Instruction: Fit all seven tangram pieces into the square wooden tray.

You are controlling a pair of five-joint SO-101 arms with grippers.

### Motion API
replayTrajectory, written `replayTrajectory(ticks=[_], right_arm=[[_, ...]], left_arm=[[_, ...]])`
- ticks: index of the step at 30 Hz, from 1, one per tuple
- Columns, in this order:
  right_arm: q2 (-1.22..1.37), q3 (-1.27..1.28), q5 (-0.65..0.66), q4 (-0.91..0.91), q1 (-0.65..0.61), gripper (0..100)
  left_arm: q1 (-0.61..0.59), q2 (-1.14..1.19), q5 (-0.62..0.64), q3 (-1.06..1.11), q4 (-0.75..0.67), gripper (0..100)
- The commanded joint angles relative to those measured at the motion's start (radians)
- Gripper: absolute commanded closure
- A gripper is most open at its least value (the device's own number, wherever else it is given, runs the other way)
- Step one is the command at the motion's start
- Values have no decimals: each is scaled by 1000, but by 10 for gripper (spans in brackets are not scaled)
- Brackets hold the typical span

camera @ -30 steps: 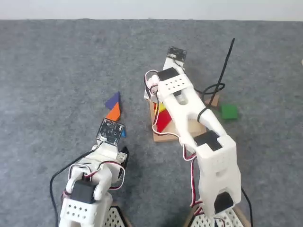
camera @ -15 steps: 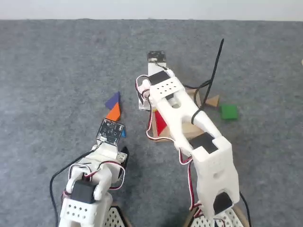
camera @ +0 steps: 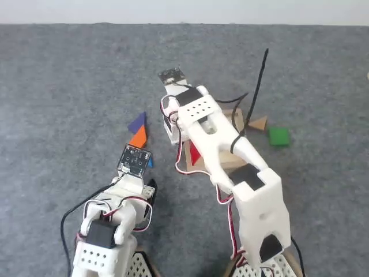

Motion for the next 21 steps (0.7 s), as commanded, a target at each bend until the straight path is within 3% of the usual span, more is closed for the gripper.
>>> replayTrajectory(ticks=[1, 5, 14, 21], right_arm=[[-125, -51, 11, 25, 4, 811], [-197, -55, 43, -30, 19, 811], [-79, -51, 509, -415, 61, 935], [71, -52, 588, -503, 67, 940]], left_arm=[[-3, -21, 9, -15, 5, 900], [-3, -21, 9, -15, 5, 900], [-3, -21, 9, -15, 5, 900], [-3, -21, 9, -15, 5, 900]])
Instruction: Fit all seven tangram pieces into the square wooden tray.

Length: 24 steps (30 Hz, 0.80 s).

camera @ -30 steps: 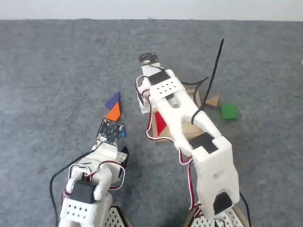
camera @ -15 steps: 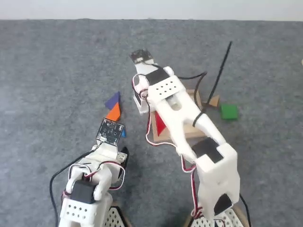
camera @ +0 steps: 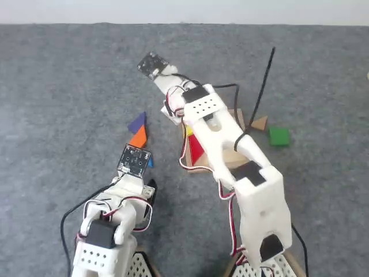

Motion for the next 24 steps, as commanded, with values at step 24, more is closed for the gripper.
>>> replayTrajectory(ticks=[24], right_arm=[[36, -51, 35, 31, 266, 940]], left_arm=[[-3, -21, 9, -15, 5, 900]])
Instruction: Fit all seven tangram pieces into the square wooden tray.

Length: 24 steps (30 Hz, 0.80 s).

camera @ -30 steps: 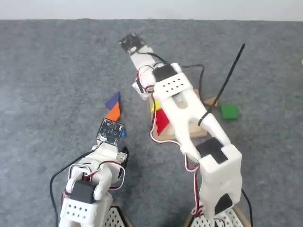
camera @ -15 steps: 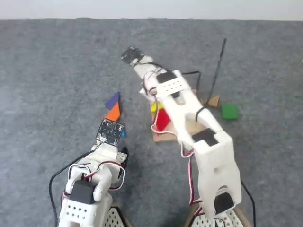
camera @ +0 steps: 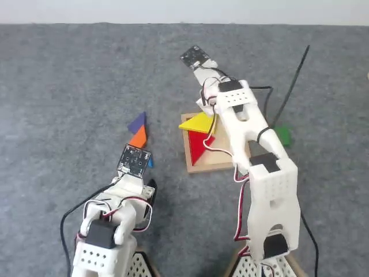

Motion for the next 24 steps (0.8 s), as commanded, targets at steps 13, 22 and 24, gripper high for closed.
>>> replayTrajectory(ticks=[13, 22, 24], right_arm=[[-240, -48, -86, 131, 21, 940], [-288, 114, -103, 162, -162, 941], [-288, 163, -106, 148, -189, 940]], left_arm=[[-3, -21, 9, -15, 5, 900], [-3, -21, 9, -15, 5, 900], [-3, -21, 9, -15, 5, 900]])
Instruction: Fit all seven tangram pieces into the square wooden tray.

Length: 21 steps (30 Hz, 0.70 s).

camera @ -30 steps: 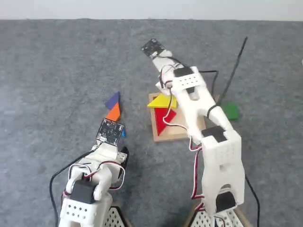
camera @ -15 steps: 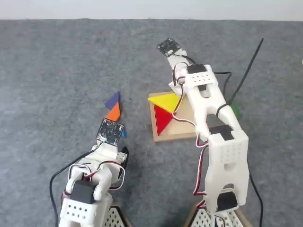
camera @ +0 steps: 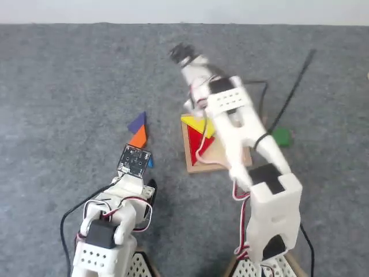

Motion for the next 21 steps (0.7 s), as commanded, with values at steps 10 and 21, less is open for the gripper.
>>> replayTrajectory(ticks=[10, 21], right_arm=[[-70, 169, -8, -154, 54, 940], [-91, 189, 20, -160, 111, 939]], left_arm=[[-3, -21, 9, -15, 5, 900], [-3, -21, 9, -15, 5, 900]])
